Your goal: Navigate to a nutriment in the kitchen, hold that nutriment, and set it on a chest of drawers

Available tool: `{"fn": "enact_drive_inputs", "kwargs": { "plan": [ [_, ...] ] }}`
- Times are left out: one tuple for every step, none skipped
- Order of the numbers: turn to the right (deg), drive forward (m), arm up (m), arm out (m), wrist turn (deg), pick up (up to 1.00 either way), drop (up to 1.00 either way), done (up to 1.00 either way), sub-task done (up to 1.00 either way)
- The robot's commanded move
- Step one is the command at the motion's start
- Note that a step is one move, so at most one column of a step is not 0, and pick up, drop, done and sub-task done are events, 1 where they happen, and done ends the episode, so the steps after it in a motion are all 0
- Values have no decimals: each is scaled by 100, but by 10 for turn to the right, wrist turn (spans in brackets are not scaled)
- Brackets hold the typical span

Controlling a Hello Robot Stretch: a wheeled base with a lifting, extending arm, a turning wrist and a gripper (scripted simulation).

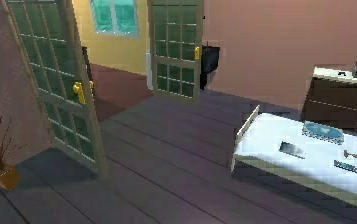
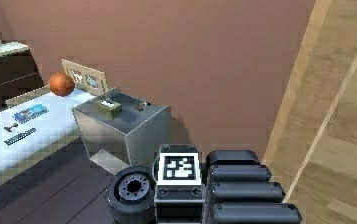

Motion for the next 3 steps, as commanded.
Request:
{"fn": "enact_drive_inputs", "kwargs": {
  "plan": [
    [0,60,0,0,0,0,0,0,0],
    [60,0,0,0,0,0,0,0,0],
    [0,95,0,0,0,0,0,0,0]
  ]
}}
